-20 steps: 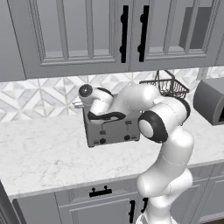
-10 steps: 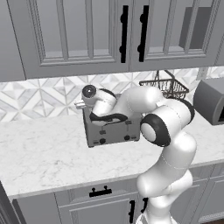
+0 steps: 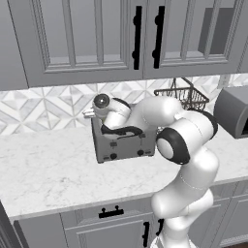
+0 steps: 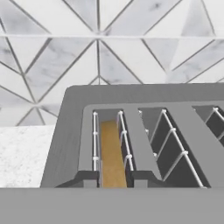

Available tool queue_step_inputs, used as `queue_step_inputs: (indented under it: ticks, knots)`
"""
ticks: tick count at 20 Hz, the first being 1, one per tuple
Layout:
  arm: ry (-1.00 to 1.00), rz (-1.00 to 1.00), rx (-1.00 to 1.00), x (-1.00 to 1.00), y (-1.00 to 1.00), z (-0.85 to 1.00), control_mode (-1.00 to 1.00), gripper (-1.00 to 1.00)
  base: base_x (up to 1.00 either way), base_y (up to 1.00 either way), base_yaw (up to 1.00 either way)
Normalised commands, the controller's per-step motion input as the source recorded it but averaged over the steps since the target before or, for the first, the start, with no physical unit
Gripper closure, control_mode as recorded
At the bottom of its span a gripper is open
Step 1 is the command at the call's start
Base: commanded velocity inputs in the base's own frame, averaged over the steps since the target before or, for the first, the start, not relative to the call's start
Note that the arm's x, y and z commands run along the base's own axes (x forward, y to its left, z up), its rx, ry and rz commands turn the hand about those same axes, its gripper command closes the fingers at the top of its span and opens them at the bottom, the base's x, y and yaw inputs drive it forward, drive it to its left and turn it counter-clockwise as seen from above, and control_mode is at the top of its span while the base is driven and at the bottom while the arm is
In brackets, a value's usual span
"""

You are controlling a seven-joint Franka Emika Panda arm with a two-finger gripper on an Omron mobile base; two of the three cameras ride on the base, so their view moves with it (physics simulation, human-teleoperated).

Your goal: Start the toaster. Once the lever pops up, take the bread to the plate on the dining counter.

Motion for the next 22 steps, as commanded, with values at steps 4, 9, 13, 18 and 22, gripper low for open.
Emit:
queue_step_inputs:
  ticks: [4, 9, 13, 18, 22]
  knots:
    - [-0.11, 0.0, 0.0, -0.24, 0.24, 0.12, -1.0, 1.0, 0.0, 0.0, 0.0]
    - [-0.13, 0.0, 0.0, -0.12, 0.12, 0.34, -1.0, 1.0, 0.0, 0.0, 0.0]
    - [-0.09, -0.02, 0.0, -0.02, 0.0, 0.46, -1.0, 1.0, 0.0, 0.0, 0.0]
    - [-0.07, 0.0, 0.0, -0.03, 0.01, 0.55, -1.0, 1.0, 0.0, 0.0, 0.0]
    - [-0.13, 0.0, 0.0, -0.31, 0.03, 0.47, -1.0, 1.0, 0.0, 0.0, 0.0]
